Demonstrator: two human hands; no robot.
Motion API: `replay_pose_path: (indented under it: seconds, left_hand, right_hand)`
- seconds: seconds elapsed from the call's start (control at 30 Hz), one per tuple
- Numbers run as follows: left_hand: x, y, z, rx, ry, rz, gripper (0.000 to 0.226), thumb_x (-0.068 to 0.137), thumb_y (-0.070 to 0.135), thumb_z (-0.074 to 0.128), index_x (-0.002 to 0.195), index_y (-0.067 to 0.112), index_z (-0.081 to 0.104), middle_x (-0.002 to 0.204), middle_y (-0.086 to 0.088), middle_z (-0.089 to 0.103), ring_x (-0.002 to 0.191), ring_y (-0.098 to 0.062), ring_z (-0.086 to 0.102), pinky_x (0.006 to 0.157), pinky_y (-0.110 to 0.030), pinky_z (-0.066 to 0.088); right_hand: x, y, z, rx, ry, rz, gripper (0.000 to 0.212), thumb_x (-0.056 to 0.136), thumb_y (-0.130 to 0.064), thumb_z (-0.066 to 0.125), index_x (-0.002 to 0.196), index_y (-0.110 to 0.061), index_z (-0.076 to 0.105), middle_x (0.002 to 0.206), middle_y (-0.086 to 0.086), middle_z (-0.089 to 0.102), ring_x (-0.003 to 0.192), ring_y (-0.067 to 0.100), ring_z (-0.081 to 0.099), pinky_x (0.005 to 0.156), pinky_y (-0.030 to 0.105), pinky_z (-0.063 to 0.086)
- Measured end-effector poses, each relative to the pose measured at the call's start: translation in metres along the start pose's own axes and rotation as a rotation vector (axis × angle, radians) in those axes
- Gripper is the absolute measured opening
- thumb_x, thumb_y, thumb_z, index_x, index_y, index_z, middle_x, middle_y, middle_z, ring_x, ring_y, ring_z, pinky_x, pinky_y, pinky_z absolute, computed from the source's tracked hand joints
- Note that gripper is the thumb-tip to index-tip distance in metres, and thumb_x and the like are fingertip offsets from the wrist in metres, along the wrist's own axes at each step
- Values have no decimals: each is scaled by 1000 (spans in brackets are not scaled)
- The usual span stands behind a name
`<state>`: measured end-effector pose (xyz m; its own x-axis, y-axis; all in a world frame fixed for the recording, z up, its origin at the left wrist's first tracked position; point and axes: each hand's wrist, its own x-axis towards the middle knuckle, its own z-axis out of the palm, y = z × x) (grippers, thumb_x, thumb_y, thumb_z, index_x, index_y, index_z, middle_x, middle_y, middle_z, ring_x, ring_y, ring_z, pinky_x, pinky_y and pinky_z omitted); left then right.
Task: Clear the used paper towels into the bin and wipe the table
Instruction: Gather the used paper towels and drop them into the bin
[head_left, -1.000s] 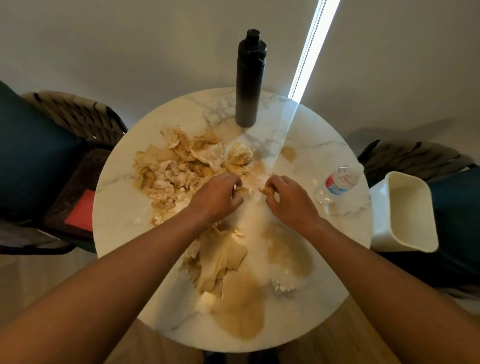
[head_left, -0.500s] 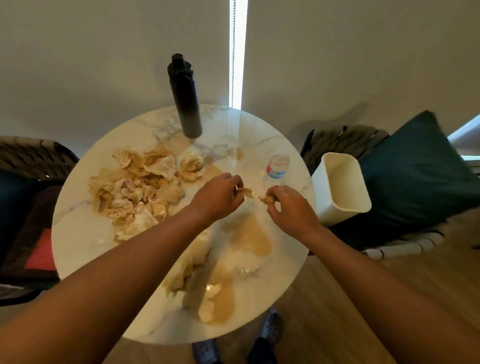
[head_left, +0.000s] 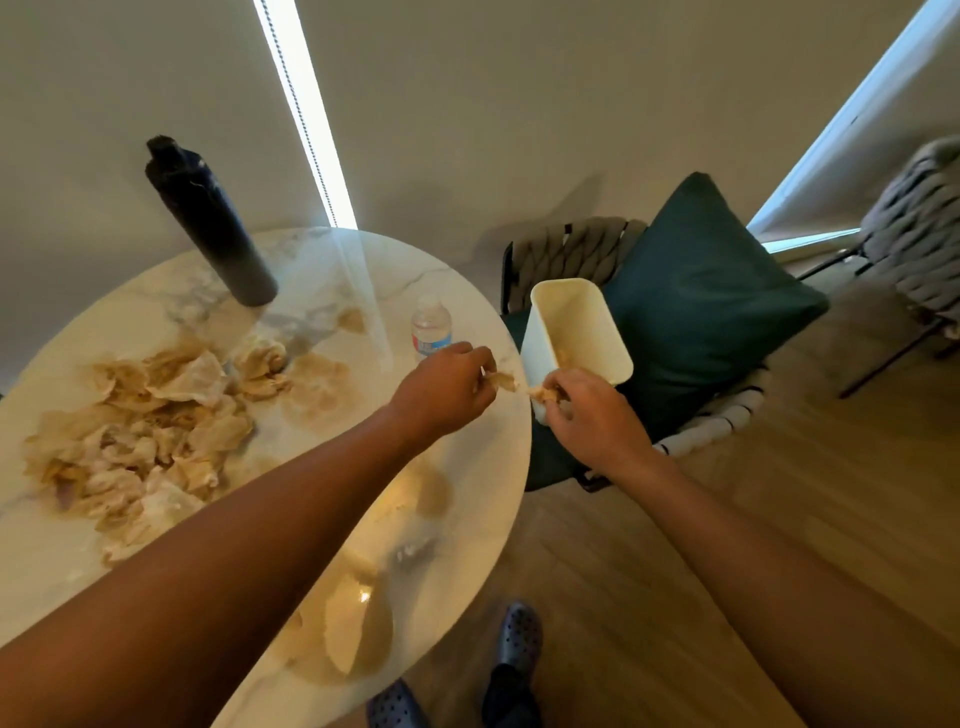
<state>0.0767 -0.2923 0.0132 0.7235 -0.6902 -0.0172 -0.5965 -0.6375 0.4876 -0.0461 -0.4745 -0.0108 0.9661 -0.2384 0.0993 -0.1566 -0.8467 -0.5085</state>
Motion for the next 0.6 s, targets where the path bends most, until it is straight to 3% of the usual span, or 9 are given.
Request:
replay_pose_path:
  seconds: [0.2, 0.33, 0.43, 0.6]
  left_hand:
    - [36, 29, 23, -7, -47, 22, 28, 96, 38, 61, 118, 19, 64, 105, 1, 64, 86, -13, 60, 72, -21, 45]
    - [65, 37, 38, -27, -77, 25, 25, 94, 38, 64, 113, 21, 65, 102, 1, 64, 85, -13, 59, 71, -22, 45]
    - [90, 43, 50, -52, -94, 2, 22, 95, 35, 64, 112, 20, 65, 98, 1, 64, 80, -13, 61, 68, -20, 44]
    - [132, 50, 68, -73, -98, -40, 22, 97, 33, 61, 113, 19, 64, 94, 0, 67, 76, -15, 64, 77, -30, 59]
  right_hand:
    - [-5, 38, -17, -32, 24, 84, 13, 99, -27, 60, 110, -21, 64, 110, -3, 67, 97, 8, 59, 83, 23, 51]
    - [1, 63, -26, -30, 10, 121, 11, 97, -21, 60, 108, -20, 63, 105, -2, 65, 96, 14, 59, 84, 37, 56]
    - [10, 82, -30, -33, -10, 154, 14, 97, -20, 60, 111, -20, 62, 110, -1, 63, 103, 16, 59, 89, 37, 55]
    - [36, 109, -33, -18, -30, 167, 18, 97, -19, 60, 115, -19, 63, 114, -1, 61, 106, 14, 58, 89, 34, 55]
